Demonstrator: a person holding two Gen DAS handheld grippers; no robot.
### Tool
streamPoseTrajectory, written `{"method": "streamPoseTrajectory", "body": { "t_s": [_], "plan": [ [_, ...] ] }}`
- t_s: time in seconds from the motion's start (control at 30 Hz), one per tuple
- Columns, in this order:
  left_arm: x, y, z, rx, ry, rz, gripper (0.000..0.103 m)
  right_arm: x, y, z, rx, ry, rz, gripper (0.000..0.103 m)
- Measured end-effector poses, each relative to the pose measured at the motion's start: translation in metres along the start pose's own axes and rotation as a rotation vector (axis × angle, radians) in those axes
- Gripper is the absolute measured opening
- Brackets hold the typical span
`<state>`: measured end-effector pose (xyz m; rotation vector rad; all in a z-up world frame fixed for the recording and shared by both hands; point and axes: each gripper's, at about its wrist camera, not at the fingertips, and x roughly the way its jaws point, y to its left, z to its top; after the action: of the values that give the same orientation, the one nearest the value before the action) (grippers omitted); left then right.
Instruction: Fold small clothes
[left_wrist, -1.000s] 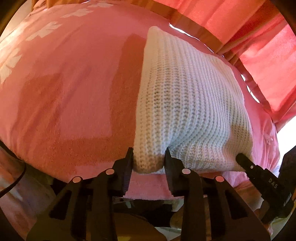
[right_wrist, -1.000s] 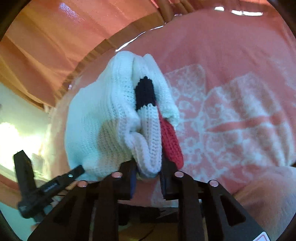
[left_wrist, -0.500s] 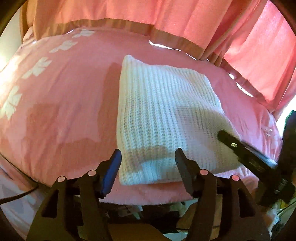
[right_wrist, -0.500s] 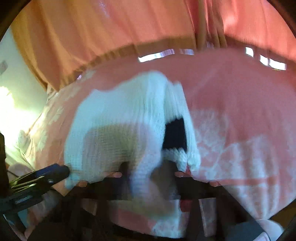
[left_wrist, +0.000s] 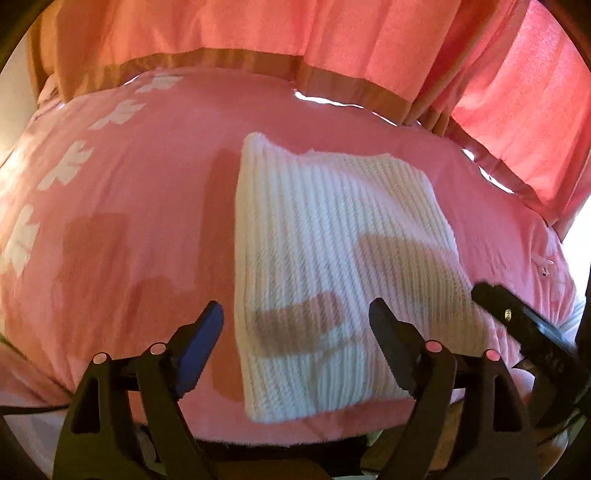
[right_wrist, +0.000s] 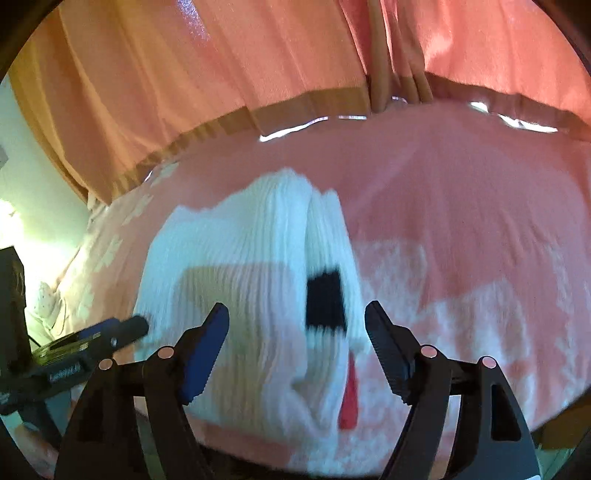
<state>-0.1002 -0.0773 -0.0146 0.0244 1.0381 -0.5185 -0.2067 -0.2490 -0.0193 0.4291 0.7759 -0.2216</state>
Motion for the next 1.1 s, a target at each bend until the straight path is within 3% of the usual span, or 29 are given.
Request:
{"method": "streamPoseTrajectory", "body": {
  "t_s": [0.17, 0.3, 0.37, 0.4, 0.43, 0.47, 0.57, 0.7, 0.8, 0.87, 0.9, 0.93, 1.0, 1.1],
  "plan": [
    [0.026, 0.002, 0.02, 0.006, 0.034, -0.025, 0.085, 0.058, -0.024, 0.025, 0.044, 0.122, 0.06, 0.081],
    [0.052, 0.01, 0.029, -0.01, 0.076, -0.029, 0.088, 0.098, -0.04, 0.024, 0.114, 0.231, 0.159, 0.084],
    [0.062, 0.013, 0.031, -0.029, 0.09, -0.066, 0.089, 0.106, -0.042, 0.019, 0.147, 0.253, 0.205, 0.082],
    [0.066, 0.015, 0.033, -0.041, 0.098, -0.088, 0.089, 0.106, -0.043, 0.018, 0.147, 0.248, 0.214, 0.067],
    [0.07, 0.018, 0.035, -0.051, 0.103, -0.122, 0.085, 0.104, -0.042, 0.018, 0.137, 0.237, 0.236, 0.06],
    [0.072, 0.019, 0.037, -0.056, 0.1, -0.145, 0.071, 0.1, -0.042, 0.018, 0.133, 0.221, 0.241, 0.049],
    [0.065, 0.014, 0.048, -0.022, 0.075, -0.188, 0.045, 0.079, -0.038, 0.022, 0.115, 0.113, 0.242, 0.041],
    [0.043, -0.005, 0.069, 0.058, 0.012, -0.245, 0.042, 0.04, -0.033, 0.036, 0.093, -0.078, 0.238, 0.039],
    [0.044, -0.023, 0.08, 0.125, -0.023, -0.215, 0.052, 0.043, -0.046, 0.04, 0.107, -0.082, 0.186, 0.045],
    [0.066, -0.031, 0.078, 0.167, 0.003, -0.109, 0.056, 0.074, -0.059, 0.032, 0.139, 0.04, 0.09, 0.052],
    [0.074, -0.033, 0.077, 0.175, 0.016, -0.068, 0.061, 0.083, -0.063, 0.029, 0.155, 0.08, 0.065, 0.063],
    [0.083, -0.032, 0.073, 0.187, 0.021, -0.028, 0.063, 0.088, -0.067, 0.028, 0.181, 0.095, 0.097, 0.065],
    [0.082, -0.029, 0.068, 0.168, -0.016, -0.001, 0.082, 0.085, -0.071, 0.029, 0.192, 0.075, 0.09, 0.071],
    [0.085, -0.026, 0.069, 0.148, 0.015, 0.009, 0.09, 0.092, -0.073, 0.028, 0.207, 0.104, 0.109, 0.075]
  ]
}}
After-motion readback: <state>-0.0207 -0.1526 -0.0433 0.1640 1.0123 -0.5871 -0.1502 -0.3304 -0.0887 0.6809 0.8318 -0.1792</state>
